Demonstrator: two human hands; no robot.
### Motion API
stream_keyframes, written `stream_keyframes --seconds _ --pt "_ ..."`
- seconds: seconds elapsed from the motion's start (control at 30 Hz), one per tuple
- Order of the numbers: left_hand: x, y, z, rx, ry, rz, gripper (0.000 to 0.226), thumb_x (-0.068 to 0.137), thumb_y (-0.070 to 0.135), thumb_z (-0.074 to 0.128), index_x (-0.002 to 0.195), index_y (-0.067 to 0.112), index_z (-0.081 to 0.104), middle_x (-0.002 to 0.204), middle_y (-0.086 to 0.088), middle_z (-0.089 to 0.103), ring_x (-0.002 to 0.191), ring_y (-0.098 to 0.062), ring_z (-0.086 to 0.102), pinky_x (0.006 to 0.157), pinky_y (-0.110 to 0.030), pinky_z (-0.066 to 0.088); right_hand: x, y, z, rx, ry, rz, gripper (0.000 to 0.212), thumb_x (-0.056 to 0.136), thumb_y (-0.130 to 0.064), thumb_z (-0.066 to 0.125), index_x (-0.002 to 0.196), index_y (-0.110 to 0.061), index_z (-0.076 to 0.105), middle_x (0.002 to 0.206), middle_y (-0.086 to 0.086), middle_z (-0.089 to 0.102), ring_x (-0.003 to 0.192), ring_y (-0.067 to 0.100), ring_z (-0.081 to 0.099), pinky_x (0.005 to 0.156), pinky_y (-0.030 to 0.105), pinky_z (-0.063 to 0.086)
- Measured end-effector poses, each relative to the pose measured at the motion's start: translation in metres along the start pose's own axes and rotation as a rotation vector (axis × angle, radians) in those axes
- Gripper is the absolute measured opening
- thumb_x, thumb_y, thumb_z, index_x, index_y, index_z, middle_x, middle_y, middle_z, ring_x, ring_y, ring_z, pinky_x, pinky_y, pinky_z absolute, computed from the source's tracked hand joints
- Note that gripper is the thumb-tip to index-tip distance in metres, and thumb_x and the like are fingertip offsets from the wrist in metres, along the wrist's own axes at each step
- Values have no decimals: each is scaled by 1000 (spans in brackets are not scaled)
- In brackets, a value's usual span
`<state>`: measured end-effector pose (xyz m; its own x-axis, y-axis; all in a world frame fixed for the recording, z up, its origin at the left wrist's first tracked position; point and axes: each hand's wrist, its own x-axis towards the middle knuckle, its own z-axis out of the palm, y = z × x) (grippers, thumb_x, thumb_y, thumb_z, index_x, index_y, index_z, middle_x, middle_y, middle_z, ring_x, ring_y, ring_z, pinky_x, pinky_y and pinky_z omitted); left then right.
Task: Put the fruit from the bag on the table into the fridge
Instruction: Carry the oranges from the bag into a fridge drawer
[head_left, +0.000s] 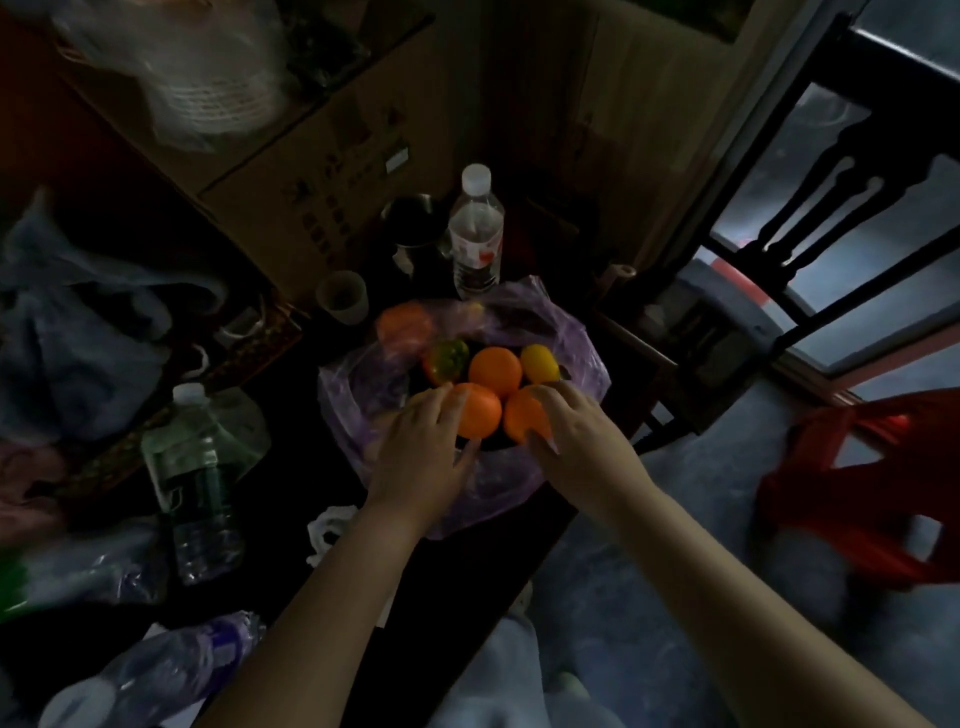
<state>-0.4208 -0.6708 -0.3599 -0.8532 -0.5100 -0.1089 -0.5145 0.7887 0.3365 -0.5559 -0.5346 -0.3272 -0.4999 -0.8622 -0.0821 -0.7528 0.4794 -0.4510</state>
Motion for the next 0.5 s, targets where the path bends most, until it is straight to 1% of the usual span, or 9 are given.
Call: stream_keyframes --seconds 0.07,0.1,0.2,0.3,0.4,0.5 --pt "8 -1 4 -8 2 9 60 91 40 54 143 15 36 149 -7 35 135 -28 35 106 -42 31 16 1 10 -20 -23 33 43 89 -26 59 128 -15 48 134 5 46 120 26 44 90 36 44" --pt "12 -2 6 -17 5 15 60 90 39 57 141 15 39 148 -8 37 133 -29 37 105 -43 33 23 2 15 -35 -35 43 42 88 -25 60 126 -12 50 132 7 47 120 28 45 90 37 43" --pt "23 -1 12 -47 -11 7 61 89 40 56 142 18 37 149 -7 34 134 -28 35 105 -45 36 34 10 31 -62 -53 73 40 84 -26 63 120 -11 54 129 9 50 120 32 46 91 41 43" --pt "28 0 18 -53 -32 -19 60 91 45 51 144 21 34 152 -6 29 136 -27 31 106 -42 34 37 17 43 -92 -87 131 47 82 -33 63 124 -16 50 131 5 48 120 30 45 87 45 48" --pt "31 0 22 -70 -59 -34 60 92 45 51 143 21 32 153 -3 26 136 -25 30 102 -41 39 36 23 50 -110 -108 161 58 78 -37 65 130 -18 46 134 5 45 121 30 44 85 46 49" --pt "32 1 25 -67 -78 -29 58 92 42 53 142 21 32 153 -2 23 137 -23 30 100 -38 40 36 27 53 -108 -127 179 64 77 -38 67 134 -20 42 139 3 40 125 29 39 89 43 47"
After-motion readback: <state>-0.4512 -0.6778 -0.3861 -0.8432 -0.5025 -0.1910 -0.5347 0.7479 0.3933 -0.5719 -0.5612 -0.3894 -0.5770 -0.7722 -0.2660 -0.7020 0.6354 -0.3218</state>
